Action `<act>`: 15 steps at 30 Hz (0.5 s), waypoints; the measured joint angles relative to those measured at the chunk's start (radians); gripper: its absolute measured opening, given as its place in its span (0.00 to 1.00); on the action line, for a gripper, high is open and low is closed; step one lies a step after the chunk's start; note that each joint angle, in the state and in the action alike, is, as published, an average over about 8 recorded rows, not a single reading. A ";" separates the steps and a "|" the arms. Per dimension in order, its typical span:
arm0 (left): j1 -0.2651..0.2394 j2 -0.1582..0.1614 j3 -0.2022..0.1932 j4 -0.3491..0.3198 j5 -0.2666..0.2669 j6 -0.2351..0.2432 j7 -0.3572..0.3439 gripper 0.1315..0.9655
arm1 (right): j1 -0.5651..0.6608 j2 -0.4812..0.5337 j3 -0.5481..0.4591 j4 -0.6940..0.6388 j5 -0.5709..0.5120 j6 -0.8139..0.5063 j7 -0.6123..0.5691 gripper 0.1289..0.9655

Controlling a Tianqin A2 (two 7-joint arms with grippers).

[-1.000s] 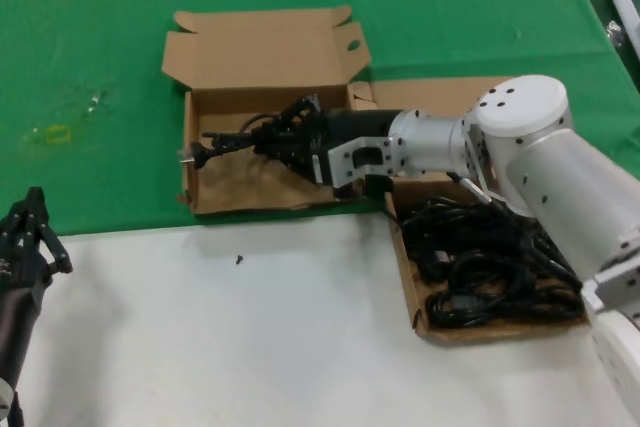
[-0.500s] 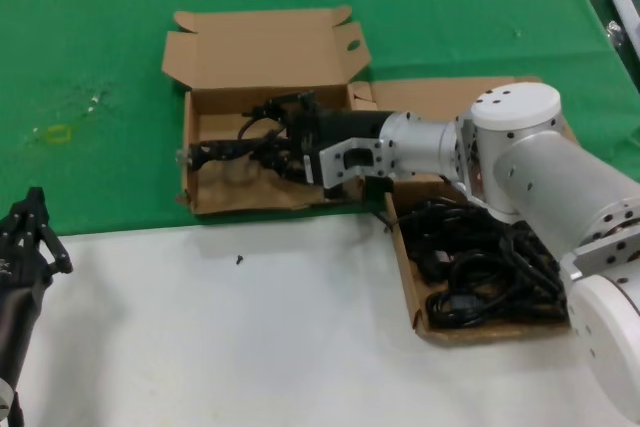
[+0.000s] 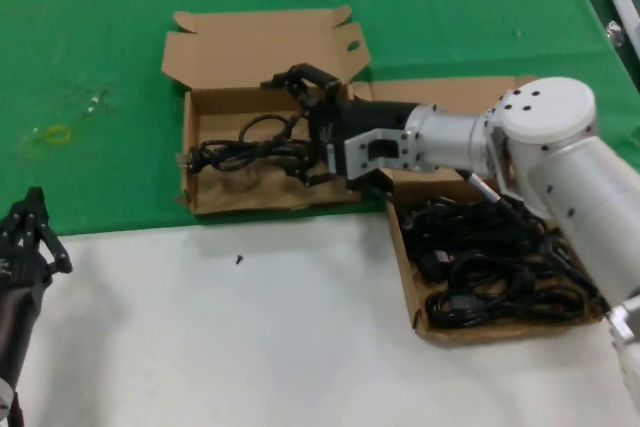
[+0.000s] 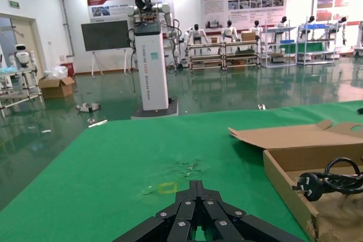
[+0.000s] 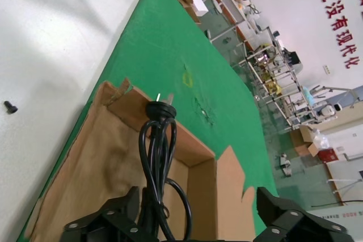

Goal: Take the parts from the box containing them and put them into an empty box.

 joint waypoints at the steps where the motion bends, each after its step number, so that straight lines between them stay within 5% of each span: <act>1: 0.000 0.000 0.000 0.000 0.000 0.000 0.000 0.01 | -0.013 0.012 -0.005 0.034 -0.005 -0.001 0.023 0.56; 15: 0.000 0.000 0.000 0.000 0.000 0.000 0.000 0.02 | -0.153 0.163 -0.032 0.391 -0.030 -0.008 0.246 0.89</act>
